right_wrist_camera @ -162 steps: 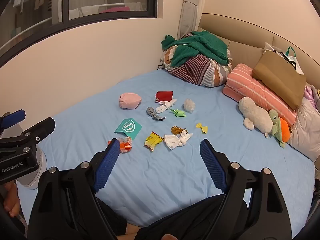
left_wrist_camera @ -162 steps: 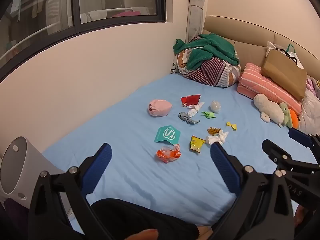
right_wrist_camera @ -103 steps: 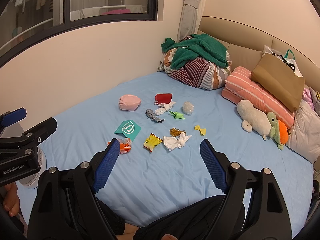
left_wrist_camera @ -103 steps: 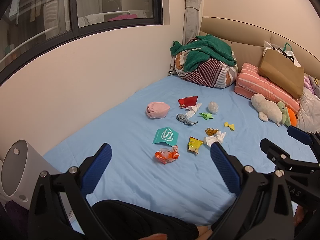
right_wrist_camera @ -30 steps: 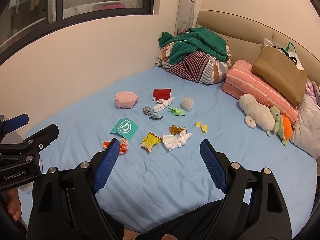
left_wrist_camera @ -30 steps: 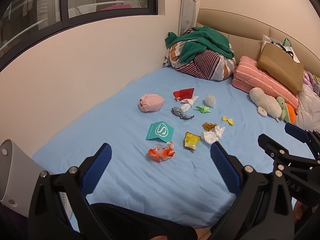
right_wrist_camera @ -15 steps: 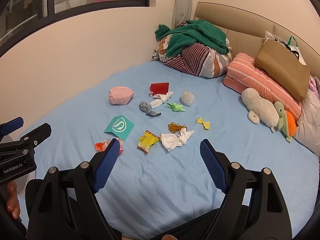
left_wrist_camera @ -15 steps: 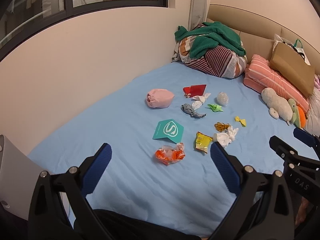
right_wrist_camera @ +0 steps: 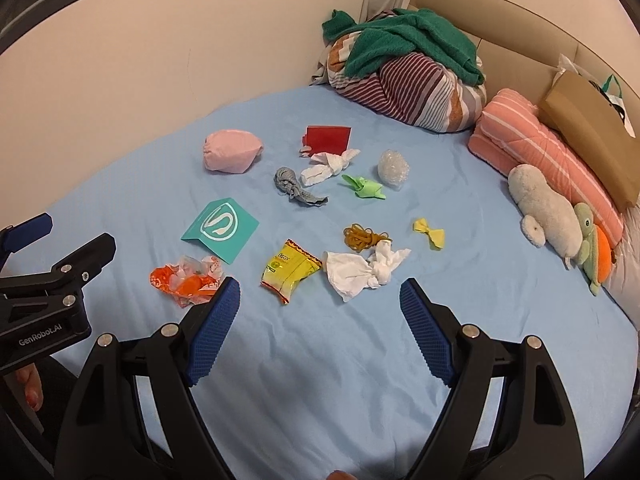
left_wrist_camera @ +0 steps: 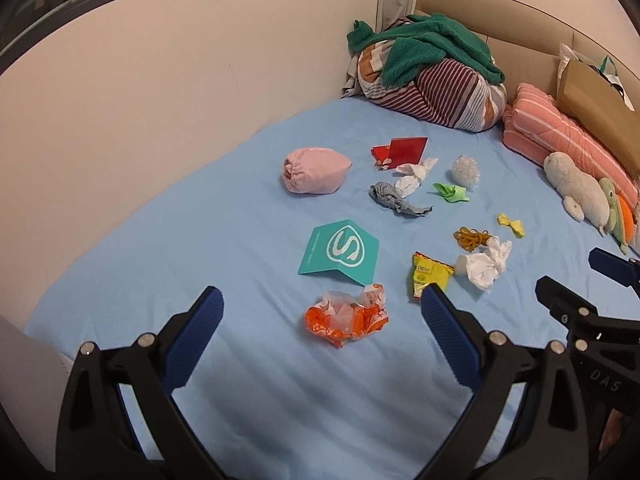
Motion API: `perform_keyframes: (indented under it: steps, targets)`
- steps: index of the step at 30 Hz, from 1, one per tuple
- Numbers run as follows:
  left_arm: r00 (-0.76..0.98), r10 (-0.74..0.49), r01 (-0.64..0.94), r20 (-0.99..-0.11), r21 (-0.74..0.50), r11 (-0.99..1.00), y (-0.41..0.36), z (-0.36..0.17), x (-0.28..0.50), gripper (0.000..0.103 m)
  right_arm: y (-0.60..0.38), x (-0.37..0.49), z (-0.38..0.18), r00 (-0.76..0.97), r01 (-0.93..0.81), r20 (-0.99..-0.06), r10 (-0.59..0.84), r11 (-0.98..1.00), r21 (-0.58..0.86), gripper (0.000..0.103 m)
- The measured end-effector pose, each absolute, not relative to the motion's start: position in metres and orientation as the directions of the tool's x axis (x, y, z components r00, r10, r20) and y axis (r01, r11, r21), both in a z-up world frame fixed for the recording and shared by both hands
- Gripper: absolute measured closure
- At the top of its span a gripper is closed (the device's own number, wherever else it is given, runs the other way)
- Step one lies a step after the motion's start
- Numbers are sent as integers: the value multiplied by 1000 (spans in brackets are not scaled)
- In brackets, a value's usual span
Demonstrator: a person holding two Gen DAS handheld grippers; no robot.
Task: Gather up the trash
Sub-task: 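Grasp the orange-white wrapper with the left tool while the right tool grasps the yellow Lipo bag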
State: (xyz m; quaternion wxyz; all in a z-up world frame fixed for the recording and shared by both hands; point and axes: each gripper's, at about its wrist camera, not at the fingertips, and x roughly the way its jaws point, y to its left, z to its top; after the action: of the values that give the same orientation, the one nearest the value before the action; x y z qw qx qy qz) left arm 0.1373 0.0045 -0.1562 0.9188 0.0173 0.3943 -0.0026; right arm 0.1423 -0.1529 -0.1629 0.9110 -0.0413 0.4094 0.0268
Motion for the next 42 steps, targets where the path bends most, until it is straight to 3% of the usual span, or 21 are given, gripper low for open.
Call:
perform_keyframes:
  steps: [10, 23, 24, 25, 27, 29, 33, 36, 42]
  targets:
    - [662, -12, 65, -749, 41, 997, 2, -216, 179, 5, -139, 194, -231, 612, -116, -789, 57, 993, -18, 27]
    - [554, 51, 64, -831, 103, 993, 4, -275, 217, 9, -128, 241, -298, 501, -106, -862, 69, 994, 18, 29]
    - [545, 43, 65, -837, 94, 993, 5, -279, 219, 21, -127, 244, -302, 497, -106, -865, 67, 994, 17, 30]
    - [524, 14, 74, -852, 62, 995, 8, -284, 222, 45, -126, 248, -306, 489, -109, -870, 67, 994, 15, 35]
    - [517, -18, 54, -856, 12, 998, 15, -289, 225, 46, -122, 253, -315, 469, -117, -881, 67, 993, 14, 44]
    - [522, -46, 47, -852, -25, 999, 21, -290, 226, 53, -120, 255, -323, 447, -127, -892, 58, 992, 1, 59]
    - [531, -33, 75, -847, 8, 997, 13, -289, 223, 63, -115, 255, -327, 445, -150, -895, 34, 988, -38, 64]
    - [534, -40, 103, -844, 18, 995, 8, -287, 222, 81, -115, 251, -322, 465, -154, -885, 20, 986, -59, 66]
    - [546, -31, 149, -837, 61, 987, -3, -284, 217, 87, -126, 248, -309, 495, -119, -868, 23, 992, -41, 71]
